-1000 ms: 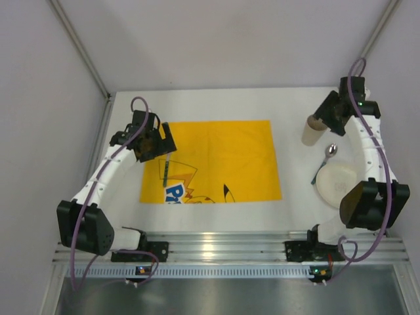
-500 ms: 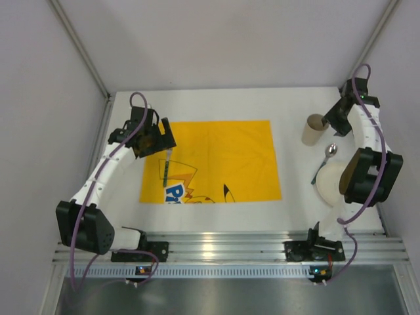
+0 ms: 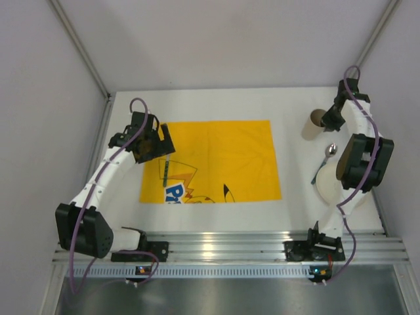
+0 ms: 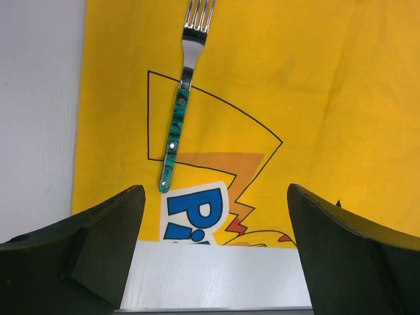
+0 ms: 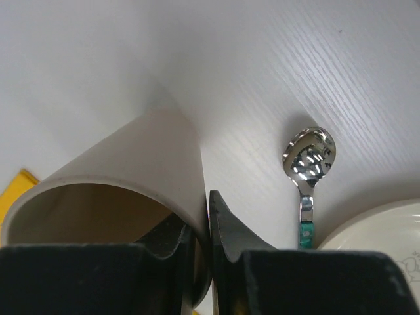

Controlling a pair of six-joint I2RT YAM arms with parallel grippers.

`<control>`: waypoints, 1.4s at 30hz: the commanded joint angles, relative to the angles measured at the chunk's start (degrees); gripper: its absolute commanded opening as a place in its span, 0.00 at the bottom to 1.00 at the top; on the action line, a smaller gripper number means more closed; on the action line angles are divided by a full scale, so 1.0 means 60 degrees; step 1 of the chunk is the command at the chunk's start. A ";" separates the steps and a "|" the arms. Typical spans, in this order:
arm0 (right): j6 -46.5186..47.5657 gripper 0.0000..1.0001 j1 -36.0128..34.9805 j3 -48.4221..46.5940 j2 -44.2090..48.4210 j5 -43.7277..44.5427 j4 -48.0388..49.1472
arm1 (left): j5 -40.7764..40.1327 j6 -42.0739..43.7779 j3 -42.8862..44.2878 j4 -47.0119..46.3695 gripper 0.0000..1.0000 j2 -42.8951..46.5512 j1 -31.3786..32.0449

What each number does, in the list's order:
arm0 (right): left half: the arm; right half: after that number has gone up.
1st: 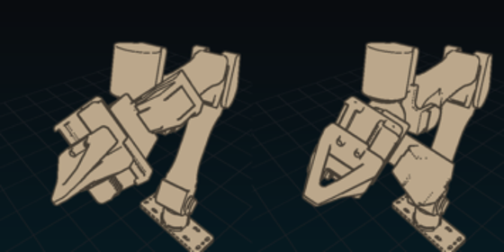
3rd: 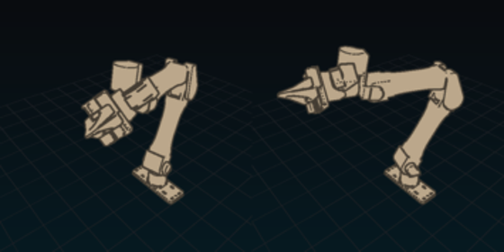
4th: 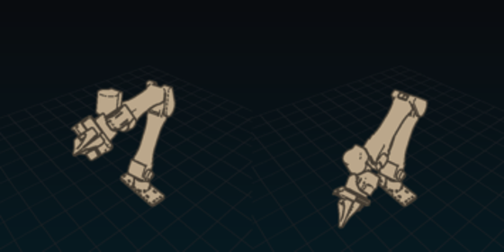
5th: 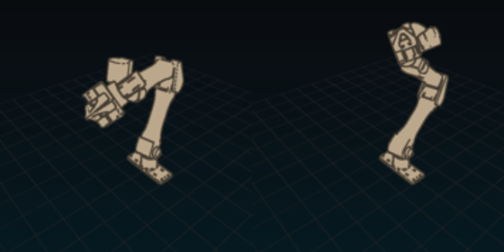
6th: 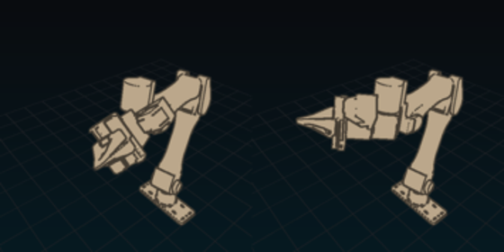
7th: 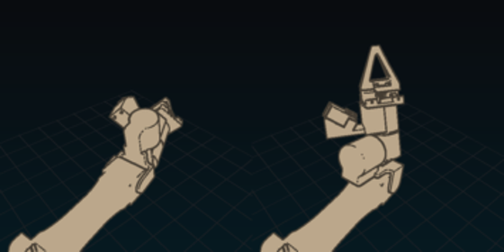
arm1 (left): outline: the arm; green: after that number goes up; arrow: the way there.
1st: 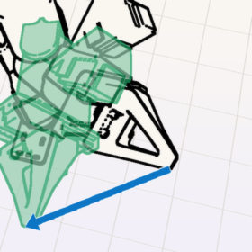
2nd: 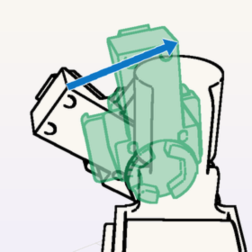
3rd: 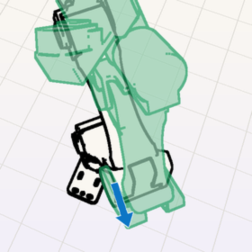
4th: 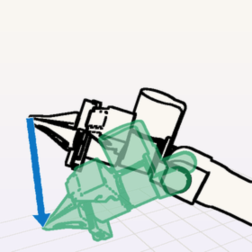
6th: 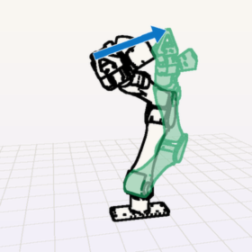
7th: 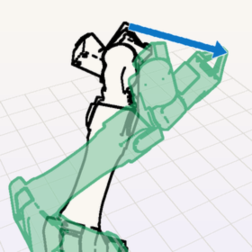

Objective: Set the dinner table for one person

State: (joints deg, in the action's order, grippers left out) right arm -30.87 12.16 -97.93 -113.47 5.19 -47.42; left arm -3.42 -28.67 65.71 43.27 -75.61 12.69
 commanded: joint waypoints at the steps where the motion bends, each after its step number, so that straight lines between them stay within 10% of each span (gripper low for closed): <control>1: 0.0238 0.00 -0.0444 -0.1021 0.0615 0.0131 -0.0079 | 0.0159 -0.0202 0.0005 -0.0472 0.95 -0.0243 0.0024; 11: -0.0244 0.00 -0.3315 -0.1346 0.1261 -0.0367 -0.0418 | 0.0321 -0.0115 0.0473 -0.0692 0.94 -0.0976 0.0053; 23: 0.0354 0.00 -0.4795 -0.3200 -0.1416 0.0847 -0.1309 | 0.0365 -0.0100 0.0064 -0.0531 0.94 -0.0523 0.0039; 26: 0.0545 0.06 -0.5103 -0.4067 -0.1932 0.1039 -0.1881 | 0.0336 -0.0100 -0.0171 -0.0502 0.94 -0.0260 0.0053; 34: 0.0648 0.62 -0.5543 -0.4376 -0.1933 0.1171 -0.2204 | 0.0262 0.0017 -0.0273 -0.0429 0.94 -0.0039 0.0053; 42: 0.0517 0.76 -0.4388 -0.1936 0.0846 0.0675 -0.1664 | 0.0512 0.0134 -0.0142 -0.0516 0.94 -0.0288 0.0053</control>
State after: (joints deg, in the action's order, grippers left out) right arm -27.14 -19.25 -114.96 -120.38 10.37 -59.02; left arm -0.91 -28.73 64.27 41.58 -77.30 12.80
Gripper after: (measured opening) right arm 0.755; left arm 0.943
